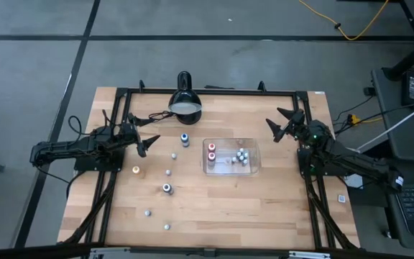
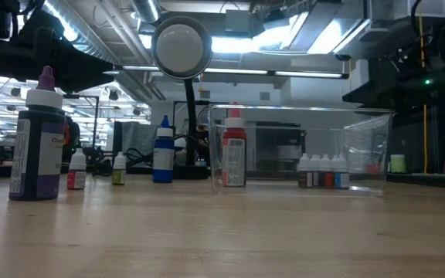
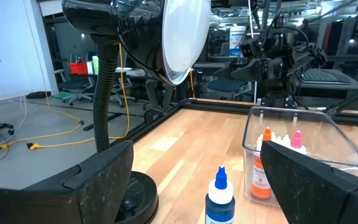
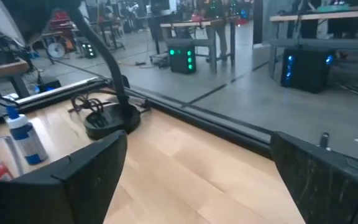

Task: Pick & Place food coloring
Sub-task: Put the small green food coloring bottle into the transparent bin

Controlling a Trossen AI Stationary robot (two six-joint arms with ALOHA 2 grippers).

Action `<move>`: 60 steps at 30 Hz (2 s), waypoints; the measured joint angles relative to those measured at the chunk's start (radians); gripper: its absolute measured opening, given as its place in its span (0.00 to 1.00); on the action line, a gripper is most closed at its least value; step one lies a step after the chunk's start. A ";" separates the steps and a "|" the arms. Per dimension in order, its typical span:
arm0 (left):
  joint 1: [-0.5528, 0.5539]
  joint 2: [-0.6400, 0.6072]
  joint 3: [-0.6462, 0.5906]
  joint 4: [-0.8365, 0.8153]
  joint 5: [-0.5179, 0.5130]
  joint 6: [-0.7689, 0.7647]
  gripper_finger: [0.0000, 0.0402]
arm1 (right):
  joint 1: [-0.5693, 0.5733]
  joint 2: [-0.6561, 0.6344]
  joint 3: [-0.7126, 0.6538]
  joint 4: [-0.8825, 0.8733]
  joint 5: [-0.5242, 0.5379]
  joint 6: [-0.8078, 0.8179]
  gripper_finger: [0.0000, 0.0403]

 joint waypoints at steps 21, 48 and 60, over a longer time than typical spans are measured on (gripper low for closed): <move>0.000 0.000 0.000 0.000 0.000 0.000 0.87 | -0.039 0.004 0.000 -0.076 -0.009 -0.115 0.98; 0.000 0.000 0.000 0.053 -0.028 -0.024 0.87 | -0.039 0.004 0.000 -0.076 -0.009 -0.111 0.98; -0.002 0.000 0.014 0.045 0.042 -0.296 0.86 | -0.039 0.004 0.001 -0.075 -0.009 -0.114 0.98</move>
